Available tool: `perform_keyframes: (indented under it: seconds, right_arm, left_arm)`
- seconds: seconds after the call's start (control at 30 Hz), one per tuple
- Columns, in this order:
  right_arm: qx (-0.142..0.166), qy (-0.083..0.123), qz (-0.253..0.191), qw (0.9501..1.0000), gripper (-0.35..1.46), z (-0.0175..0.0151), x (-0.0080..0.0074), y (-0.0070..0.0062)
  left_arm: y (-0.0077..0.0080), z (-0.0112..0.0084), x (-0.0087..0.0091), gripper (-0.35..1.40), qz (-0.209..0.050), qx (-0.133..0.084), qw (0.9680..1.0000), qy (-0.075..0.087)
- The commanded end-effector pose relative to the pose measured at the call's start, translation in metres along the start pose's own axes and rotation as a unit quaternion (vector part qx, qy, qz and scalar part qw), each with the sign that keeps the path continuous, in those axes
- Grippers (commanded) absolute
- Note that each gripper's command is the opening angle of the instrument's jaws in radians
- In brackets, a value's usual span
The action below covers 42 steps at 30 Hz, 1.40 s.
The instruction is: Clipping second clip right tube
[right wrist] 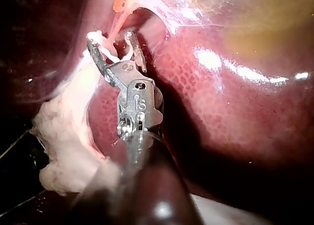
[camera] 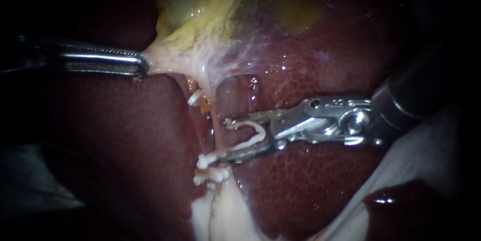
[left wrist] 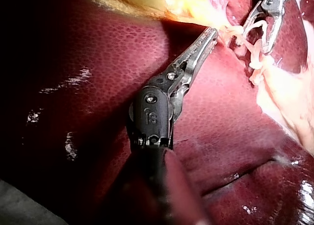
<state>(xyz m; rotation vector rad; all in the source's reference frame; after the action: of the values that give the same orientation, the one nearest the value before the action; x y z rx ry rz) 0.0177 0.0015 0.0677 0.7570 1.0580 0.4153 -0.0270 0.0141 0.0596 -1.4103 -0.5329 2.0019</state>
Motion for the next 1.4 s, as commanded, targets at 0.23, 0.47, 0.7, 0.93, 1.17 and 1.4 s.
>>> perform_keyframes:
  seconds: [0.23,0.47,0.7,0.93,1.17,1.4]
  right_arm:
    - [0.041,0.034,0.037,0.9979,0.5,0.0021,-0.0005,0.0004]
    - [0.103,0.08,0.076,0.9886,0.5,0.003,-0.0002,-0.0001]
    - [0.135,0.097,0.084,0.9825,0.5,0.0029,0.0012,-0.0023]
    - [0.139,0.099,0.091,0.9812,0.42,0.0026,0.0022,-0.0034]
    - [0.144,0.098,0.12,0.9774,0.0,0.0013,0.0025,-0.0037]
    - [0.147,0.097,0.132,0.9756,-0.35,0.0008,0.0026,-0.0039]
  left_arm:
    - [0.0,0.0,0.0,-0.35,0.0,0.0,1.0,0.0]
    - [0.0,0.0001,0.0,-0.35,0.0,0.0,1.0,0.0]
    - [0.0,0.0,0.0,-0.35,0.0,0.0,1.0,0.0]
    - [0.0,0.0,0.0,-0.35,0.0,0.0,1.0,0.0]
    - [0.0,0.0,0.0,-0.35,0.0,0.0,1.0,0.0]
    - [0.0,0.0,0.0,-0.35,0.0,0.0,1.0,0.0]
